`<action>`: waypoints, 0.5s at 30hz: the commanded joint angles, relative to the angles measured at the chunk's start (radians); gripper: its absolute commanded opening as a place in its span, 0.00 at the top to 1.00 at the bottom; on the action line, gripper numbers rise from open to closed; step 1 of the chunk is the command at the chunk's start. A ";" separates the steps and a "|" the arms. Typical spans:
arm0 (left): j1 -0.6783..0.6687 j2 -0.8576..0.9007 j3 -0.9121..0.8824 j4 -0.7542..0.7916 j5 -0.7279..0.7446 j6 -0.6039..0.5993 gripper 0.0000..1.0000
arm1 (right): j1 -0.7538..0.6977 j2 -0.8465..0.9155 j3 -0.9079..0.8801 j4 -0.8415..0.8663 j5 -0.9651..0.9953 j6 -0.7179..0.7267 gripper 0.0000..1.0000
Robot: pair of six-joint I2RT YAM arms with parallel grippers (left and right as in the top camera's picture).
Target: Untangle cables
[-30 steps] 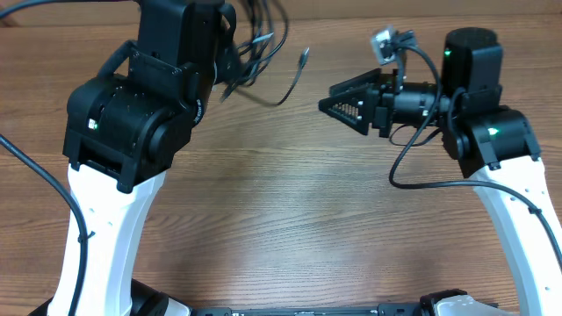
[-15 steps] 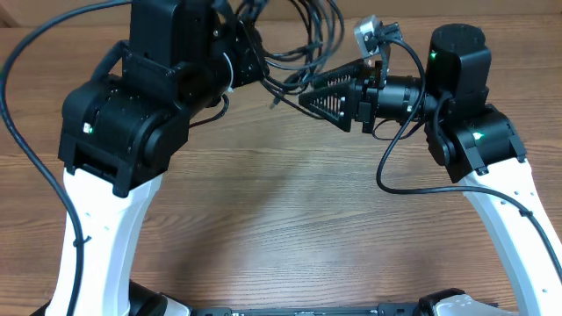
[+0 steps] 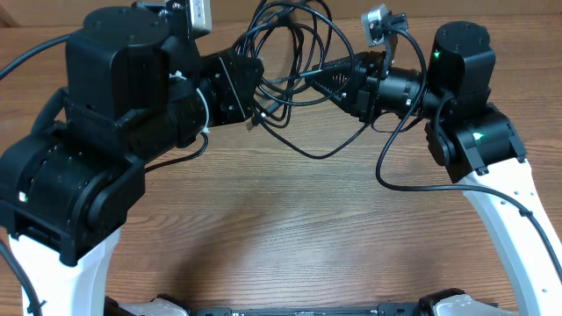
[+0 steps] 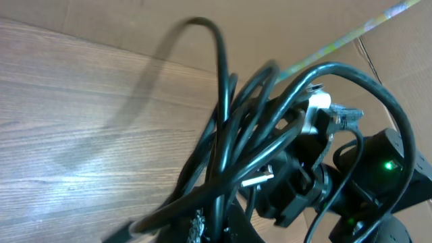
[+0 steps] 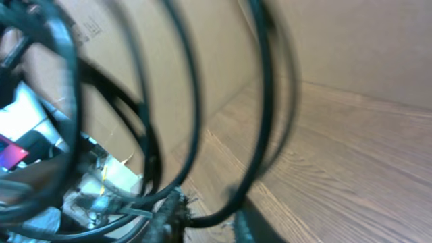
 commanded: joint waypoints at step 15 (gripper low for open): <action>0.004 -0.011 0.009 -0.012 0.018 0.155 0.96 | 0.007 -0.021 0.002 0.048 -0.128 0.035 0.07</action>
